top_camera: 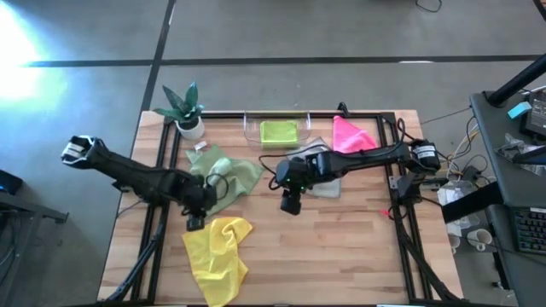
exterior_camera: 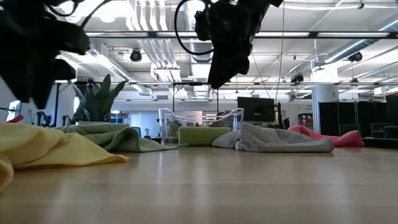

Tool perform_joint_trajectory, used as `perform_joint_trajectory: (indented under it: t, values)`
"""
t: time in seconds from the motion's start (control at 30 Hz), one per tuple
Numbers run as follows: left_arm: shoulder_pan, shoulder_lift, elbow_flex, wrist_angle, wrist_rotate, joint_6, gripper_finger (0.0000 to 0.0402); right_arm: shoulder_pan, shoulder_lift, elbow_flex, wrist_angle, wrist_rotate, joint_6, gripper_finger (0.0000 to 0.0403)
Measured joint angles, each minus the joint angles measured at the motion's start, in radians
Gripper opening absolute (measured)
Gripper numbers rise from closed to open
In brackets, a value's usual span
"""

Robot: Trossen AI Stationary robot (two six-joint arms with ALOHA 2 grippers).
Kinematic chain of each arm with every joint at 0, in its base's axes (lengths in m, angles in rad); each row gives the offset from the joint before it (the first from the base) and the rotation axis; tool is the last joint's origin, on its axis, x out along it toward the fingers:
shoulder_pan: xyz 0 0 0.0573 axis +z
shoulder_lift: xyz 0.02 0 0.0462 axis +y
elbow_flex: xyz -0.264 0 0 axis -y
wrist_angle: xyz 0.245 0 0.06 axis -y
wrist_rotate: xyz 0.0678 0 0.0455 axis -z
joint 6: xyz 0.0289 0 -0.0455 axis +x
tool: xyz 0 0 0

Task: Fold microfiber towels
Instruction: Fold the light green microfiber cloth

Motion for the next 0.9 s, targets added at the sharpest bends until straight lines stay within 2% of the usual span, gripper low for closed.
perform_joint_trajectory:
  t: [0.13,0.33,0.43,0.6,0.9]
  values:
    - [-0.111,0.020,-0.013,-0.007,-0.054,-0.102,0.0154,-0.008,0.000,0.000,0.000,0.001,-0.061,0.0139]
    - [-0.255,0.112,-0.019,-0.005,-0.264,-0.164,0.0154,-0.023,0.000,0.000,0.000,0.001,-0.117,0.0139]
    - [-0.265,0.181,-0.019,-0.001,-0.256,-0.198,0.0154,-0.032,0.000,0.000,0.000,0.001,-0.152,0.0139]
    - [-0.267,0.297,-0.012,0.003,-0.156,-0.203,0.0154,-0.047,0.000,0.000,0.000,0.001,-0.187,0.0139]
    - [-0.269,0.414,-0.001,-0.001,-0.153,-0.205,0.0154,-0.056,0.000,0.000,0.000,-0.001,-0.249,0.0139]
